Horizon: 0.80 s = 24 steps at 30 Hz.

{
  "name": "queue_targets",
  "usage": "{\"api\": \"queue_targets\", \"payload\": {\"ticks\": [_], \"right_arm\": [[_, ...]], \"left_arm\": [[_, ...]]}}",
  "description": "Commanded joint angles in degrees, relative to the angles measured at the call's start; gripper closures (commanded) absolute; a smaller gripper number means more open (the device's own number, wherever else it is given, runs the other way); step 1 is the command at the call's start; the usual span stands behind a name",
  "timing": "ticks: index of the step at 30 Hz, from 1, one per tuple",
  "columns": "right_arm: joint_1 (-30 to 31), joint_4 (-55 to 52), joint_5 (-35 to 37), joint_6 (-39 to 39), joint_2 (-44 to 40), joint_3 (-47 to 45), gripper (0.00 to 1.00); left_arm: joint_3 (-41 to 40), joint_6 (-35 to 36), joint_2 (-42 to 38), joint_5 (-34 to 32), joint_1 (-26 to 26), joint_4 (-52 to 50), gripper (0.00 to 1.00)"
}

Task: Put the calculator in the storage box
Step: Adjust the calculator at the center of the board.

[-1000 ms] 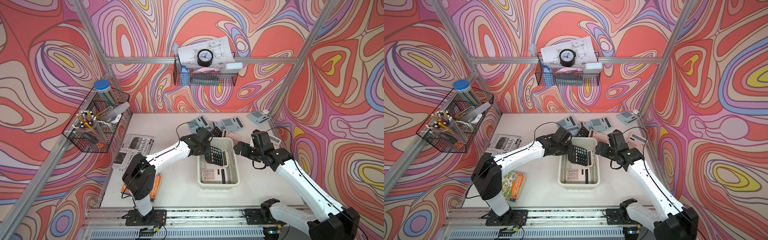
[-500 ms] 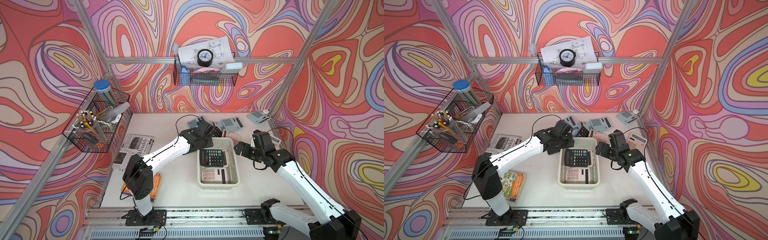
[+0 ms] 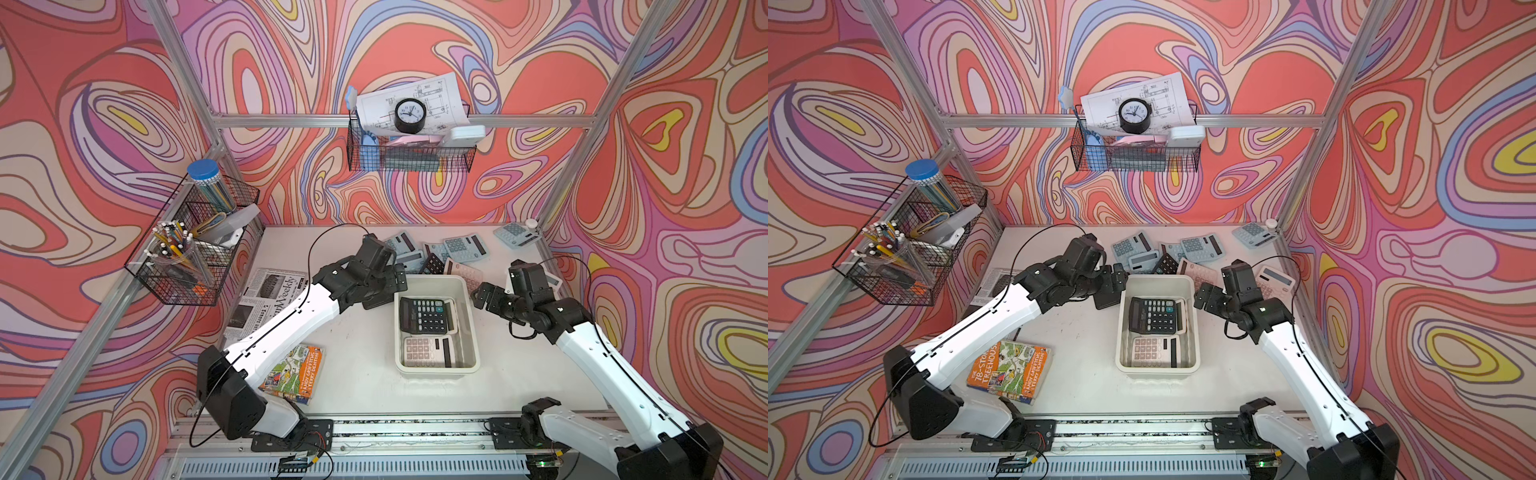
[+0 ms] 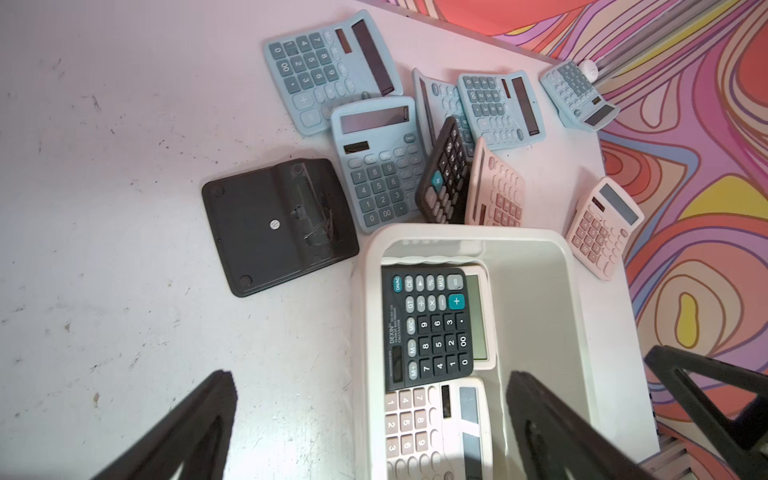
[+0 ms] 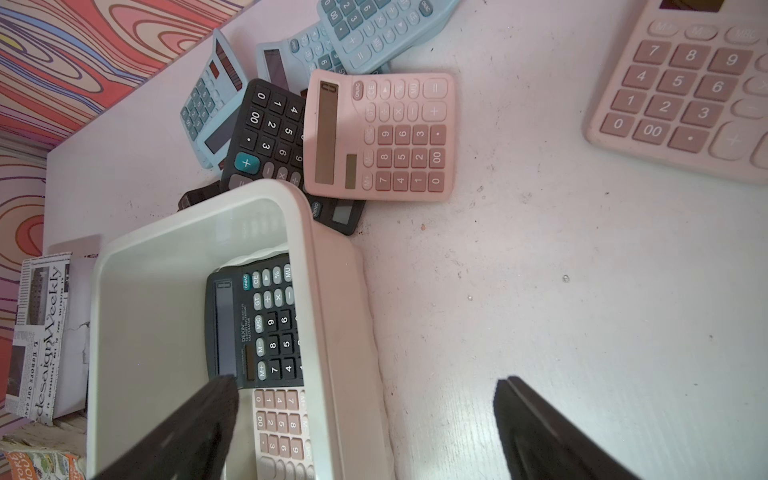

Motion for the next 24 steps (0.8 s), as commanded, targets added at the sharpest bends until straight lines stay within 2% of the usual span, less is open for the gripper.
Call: {"api": "queue_targets", "payload": {"ticks": [1, 8, 14, 20, 24], "right_arm": [[-1.85, -0.06, -2.06, -0.72, 0.65, 0.66, 0.02], [-9.63, 3.02, -9.97, -0.8, 3.92, 0.15, 0.02], [-19.88, 7.19, -11.2, 0.88, 7.3, -0.86, 0.02], [-27.45, 11.64, -2.94, 3.48, 14.53, 1.12, 0.02], [-30.34, 14.44, 3.29, 1.6, 21.42, 4.98, 0.02]], "left_arm": [[-5.48, 1.21, -1.74, 6.57, 3.61, 0.85, 0.02], [-13.31, 1.19, -4.91, 13.01, 11.66, 3.26, 0.01], [-12.93, 2.09, -3.1, 15.3, 13.85, 3.41, 0.01], [-13.58, 1.66, -1.87, 17.2, 13.9, 5.56, 0.01], [-14.05, 1.59, -1.67, 18.14, 13.92, 6.72, 0.02]]}}
